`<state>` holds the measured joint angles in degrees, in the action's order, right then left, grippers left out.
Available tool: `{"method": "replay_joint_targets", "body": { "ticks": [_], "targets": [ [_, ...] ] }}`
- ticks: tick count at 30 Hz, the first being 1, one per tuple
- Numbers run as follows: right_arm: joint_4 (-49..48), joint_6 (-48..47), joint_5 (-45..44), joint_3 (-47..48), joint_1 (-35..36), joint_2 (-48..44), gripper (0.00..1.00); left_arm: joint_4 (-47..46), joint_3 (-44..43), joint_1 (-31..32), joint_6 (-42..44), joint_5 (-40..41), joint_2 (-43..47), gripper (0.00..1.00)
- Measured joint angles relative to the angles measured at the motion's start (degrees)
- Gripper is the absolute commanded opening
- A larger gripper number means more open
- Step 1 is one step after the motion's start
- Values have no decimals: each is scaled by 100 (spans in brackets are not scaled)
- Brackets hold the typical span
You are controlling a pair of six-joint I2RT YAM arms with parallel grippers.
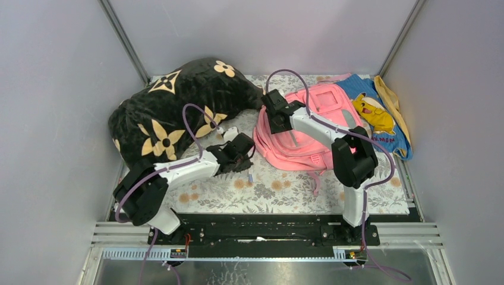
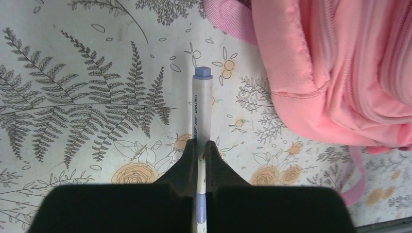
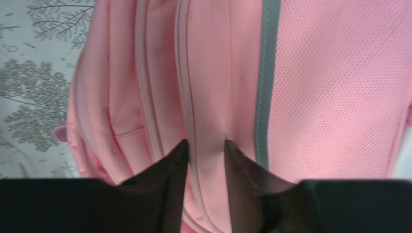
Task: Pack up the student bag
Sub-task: Pick up the stationery from the center of the board, then place the stationery in the student bag.
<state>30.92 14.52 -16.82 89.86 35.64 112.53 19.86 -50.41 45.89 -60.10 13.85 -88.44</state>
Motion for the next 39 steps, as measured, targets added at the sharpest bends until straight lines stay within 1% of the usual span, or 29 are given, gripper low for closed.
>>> {"method": "replay_joint_targets", "body": {
  "ticks": [2, 3, 6, 9, 13, 15, 18, 20, 24, 27, 31, 34, 39],
  "targets": [
    [4, -42, -140, 0, 7, 35, 5, 4, -4, -90, 59, -46, 140, 0],
    [-2, -33, -181, 0, 13, 37, 0, 17, -13, -109, 81, -68, 188, 0],
    [4, -55, -291, 9, 44, 20, 0, 114, -173, -212, 208, -114, 286, 0],
    [4, -50, -304, -35, 46, -136, 0, 249, -597, -326, 382, -214, 284, 0],
    [17, 83, -155, -149, -37, -702, 0, 225, -1515, -535, 778, -516, 129, 0],
    [-39, 229, 72, -323, -190, -1071, 0, 131, -1733, -605, 885, -654, 37, 0],
    [-181, 481, 487, -675, -481, -1591, 0, -227, -2015, -776, 981, -1128, -275, 0],
    [-284, 623, 767, -820, -643, -1775, 0, -466, -2175, -905, 986, -1491, -603, 0],
    [-358, 767, 1117, -940, -767, -1849, 0, -1095, -2382, -1038, 933, -2188, -1283, 0],
    [-341, 785, 1224, -944, -787, -1849, 0, -1436, -2417, -1047, 822, -2498, -1593, 0],
    [-339, 789, 1318, -946, -807, -1849, 0, -1676, -2533, -1040, 706, -2612, -1762, 0],
    [-341, 798, 1346, -949, -815, -1849, 0, -1720, -2859, -1038, 656, -2605, -1943, 0],
    [-374, 846, 1379, -973, -820, -1849, 0, -1910, -3198, -1038, 424, -2409, -2258, 0]
  ]
}}
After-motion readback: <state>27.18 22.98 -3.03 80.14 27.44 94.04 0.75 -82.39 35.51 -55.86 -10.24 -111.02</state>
